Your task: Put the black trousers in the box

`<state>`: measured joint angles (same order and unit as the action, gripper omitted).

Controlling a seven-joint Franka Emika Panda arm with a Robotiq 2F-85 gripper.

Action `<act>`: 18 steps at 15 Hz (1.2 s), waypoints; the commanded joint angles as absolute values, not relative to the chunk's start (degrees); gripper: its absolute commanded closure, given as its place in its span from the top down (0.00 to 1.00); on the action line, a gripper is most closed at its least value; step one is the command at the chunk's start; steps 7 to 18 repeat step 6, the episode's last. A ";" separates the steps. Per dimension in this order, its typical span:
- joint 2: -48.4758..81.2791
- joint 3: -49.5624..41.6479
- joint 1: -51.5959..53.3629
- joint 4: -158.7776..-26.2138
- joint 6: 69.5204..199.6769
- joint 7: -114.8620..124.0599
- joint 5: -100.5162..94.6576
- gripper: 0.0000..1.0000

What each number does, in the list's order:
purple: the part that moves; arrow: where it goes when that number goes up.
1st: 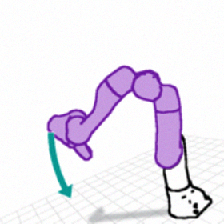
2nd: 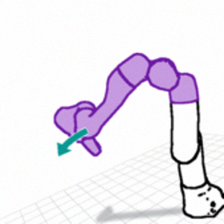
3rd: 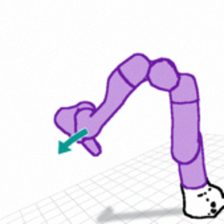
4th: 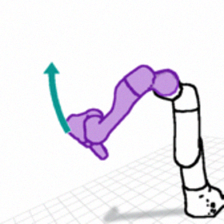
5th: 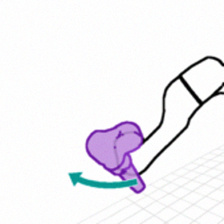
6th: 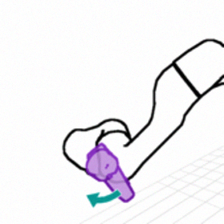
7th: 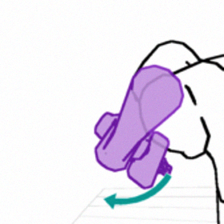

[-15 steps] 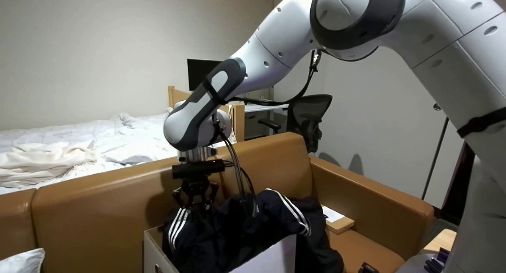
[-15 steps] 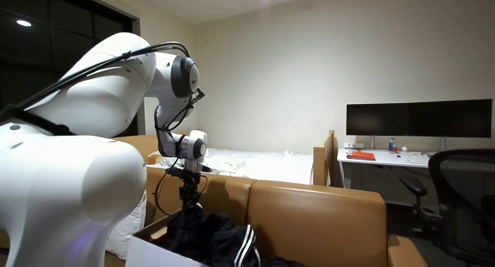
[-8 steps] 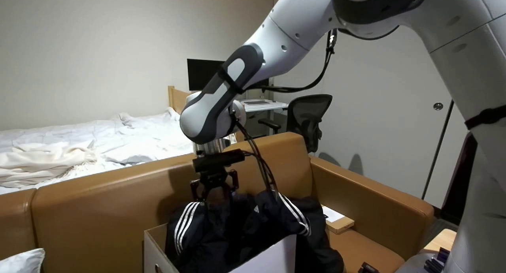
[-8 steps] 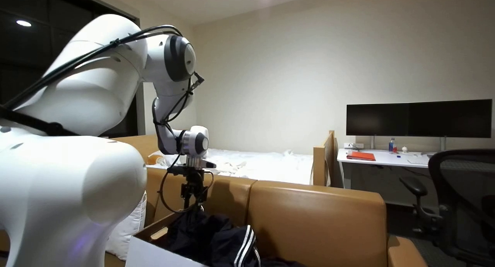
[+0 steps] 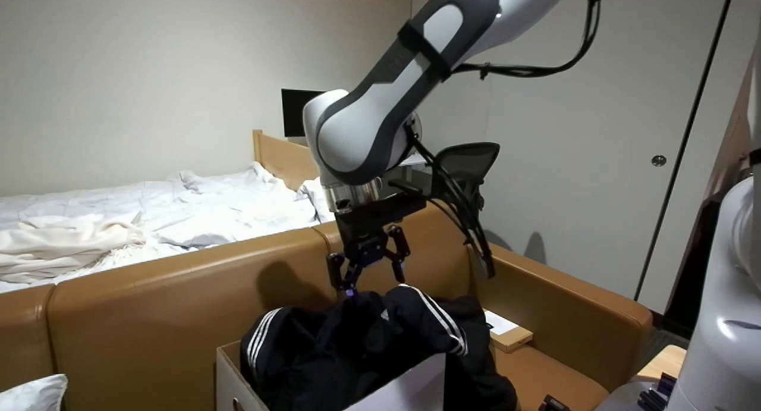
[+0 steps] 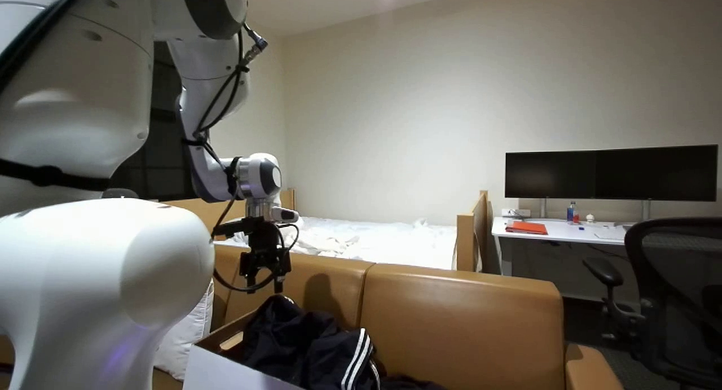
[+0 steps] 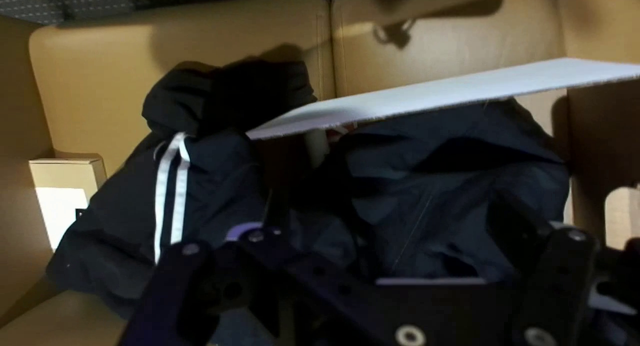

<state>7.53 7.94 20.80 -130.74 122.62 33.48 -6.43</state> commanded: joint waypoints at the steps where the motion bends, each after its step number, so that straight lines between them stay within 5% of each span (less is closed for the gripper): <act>1: -6.29 11.08 19.25 -144.94 122.85 31.74 -5.63 1.00; 4: -15.95 12.59 18.41 -155.13 124.79 33.11 -1.82 1.00; 5: -7.70 13.35 17.80 -147.08 122.46 33.07 -3.92 1.00; 18: -10.49 13.72 17.53 -149.95 122.70 32.95 -3.05 1.00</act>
